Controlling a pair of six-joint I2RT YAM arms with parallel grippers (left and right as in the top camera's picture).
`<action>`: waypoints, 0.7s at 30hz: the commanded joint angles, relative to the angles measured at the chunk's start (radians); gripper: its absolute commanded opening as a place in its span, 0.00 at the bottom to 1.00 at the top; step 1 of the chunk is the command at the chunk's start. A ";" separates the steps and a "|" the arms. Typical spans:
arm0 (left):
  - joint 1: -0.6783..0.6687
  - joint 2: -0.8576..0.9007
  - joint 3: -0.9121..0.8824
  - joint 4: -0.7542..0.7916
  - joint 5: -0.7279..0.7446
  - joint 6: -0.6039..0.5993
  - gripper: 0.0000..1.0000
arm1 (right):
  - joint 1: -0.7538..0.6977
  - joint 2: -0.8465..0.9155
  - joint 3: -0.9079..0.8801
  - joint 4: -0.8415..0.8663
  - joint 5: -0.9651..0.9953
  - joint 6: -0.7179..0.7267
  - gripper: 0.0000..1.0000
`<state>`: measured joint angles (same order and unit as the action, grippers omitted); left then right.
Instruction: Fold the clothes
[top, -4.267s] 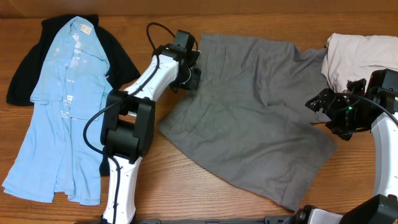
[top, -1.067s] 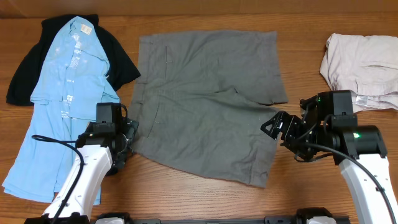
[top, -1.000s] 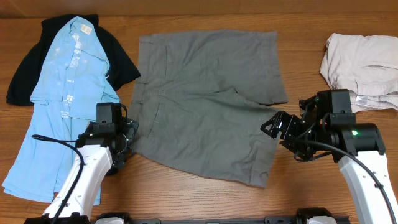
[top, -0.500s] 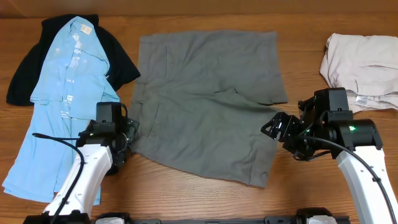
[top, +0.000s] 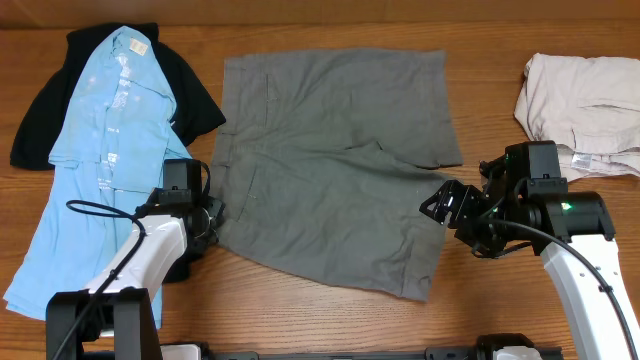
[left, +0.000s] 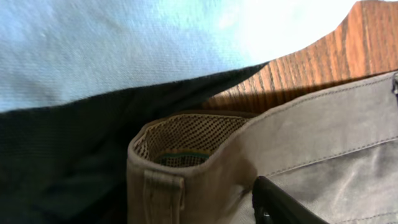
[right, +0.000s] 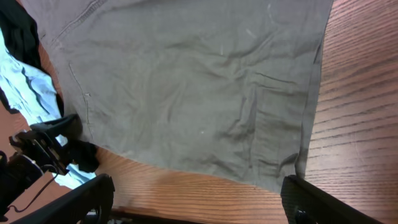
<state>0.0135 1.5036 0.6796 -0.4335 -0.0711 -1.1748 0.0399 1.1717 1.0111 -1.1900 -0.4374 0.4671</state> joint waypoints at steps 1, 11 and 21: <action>-0.001 0.012 -0.003 0.021 0.034 0.001 0.49 | 0.005 -0.002 -0.006 0.010 0.010 0.002 0.90; 0.000 0.012 0.041 0.020 0.110 0.152 0.46 | 0.005 -0.002 -0.006 0.015 0.010 0.002 0.90; 0.000 0.012 0.041 -0.024 0.061 0.188 0.04 | 0.005 -0.002 -0.006 0.007 0.010 0.037 0.86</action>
<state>0.0135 1.5059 0.7010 -0.4374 0.0113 -1.0164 0.0399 1.1717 1.0111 -1.1866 -0.4374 0.4782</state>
